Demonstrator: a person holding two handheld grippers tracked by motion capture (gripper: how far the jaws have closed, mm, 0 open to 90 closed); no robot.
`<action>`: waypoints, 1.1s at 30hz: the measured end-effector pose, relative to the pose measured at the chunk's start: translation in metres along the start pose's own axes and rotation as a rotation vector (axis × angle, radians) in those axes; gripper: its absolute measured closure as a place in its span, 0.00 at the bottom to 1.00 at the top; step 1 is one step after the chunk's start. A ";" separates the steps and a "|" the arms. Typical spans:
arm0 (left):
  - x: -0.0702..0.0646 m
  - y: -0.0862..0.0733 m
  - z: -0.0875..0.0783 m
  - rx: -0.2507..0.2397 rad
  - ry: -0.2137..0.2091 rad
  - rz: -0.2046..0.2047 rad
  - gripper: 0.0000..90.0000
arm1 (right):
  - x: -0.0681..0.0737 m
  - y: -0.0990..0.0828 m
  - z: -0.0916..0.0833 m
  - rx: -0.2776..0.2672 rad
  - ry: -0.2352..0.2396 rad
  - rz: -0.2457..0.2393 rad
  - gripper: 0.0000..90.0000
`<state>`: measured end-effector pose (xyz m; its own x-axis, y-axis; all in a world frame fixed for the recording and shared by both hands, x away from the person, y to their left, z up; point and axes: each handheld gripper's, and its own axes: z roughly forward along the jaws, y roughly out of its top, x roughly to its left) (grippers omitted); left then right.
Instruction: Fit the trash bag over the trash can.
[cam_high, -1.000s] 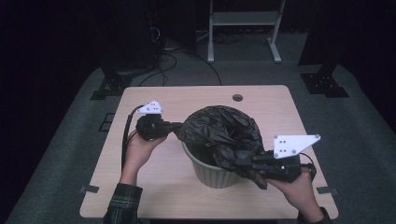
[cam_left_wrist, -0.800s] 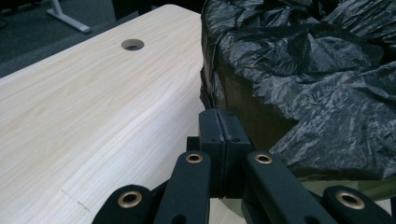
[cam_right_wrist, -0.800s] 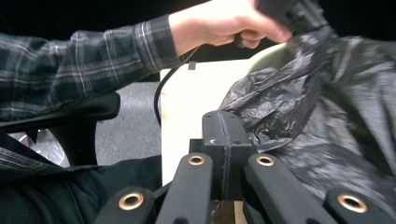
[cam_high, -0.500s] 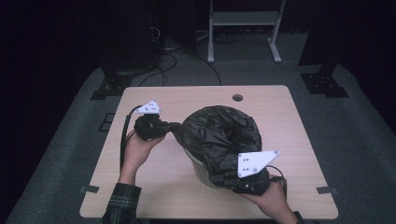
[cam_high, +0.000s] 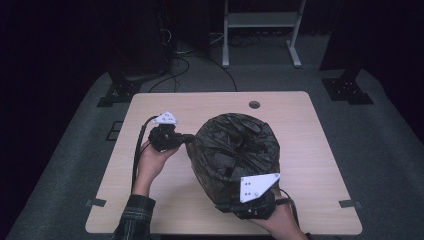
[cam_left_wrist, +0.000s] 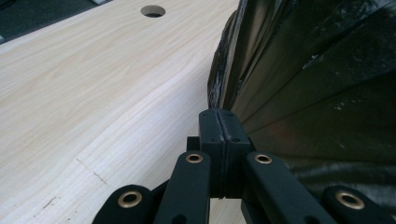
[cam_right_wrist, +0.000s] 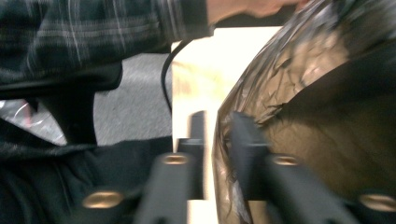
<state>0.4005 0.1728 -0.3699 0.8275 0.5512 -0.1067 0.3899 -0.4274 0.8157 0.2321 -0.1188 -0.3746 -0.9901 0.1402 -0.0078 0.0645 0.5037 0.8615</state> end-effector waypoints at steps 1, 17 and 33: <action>-0.001 0.000 -0.001 -0.002 0.002 0.002 1.00 | 0.001 0.001 -0.004 -0.013 -0.003 0.000 0.80; -0.020 0.022 -0.044 -0.176 -0.086 0.003 0.51 | -0.030 0.012 -0.122 -0.153 -0.278 0.065 0.68; -0.036 0.046 -0.023 -0.127 -0.080 0.050 0.71 | -0.058 -0.001 -0.129 -0.135 -0.353 0.128 0.64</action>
<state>0.3790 0.1499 -0.3154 0.8763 0.4702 -0.1046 0.2968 -0.3559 0.8861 0.2737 -0.2373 -0.3096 -0.8700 0.4906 -0.0495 0.1445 0.3497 0.9256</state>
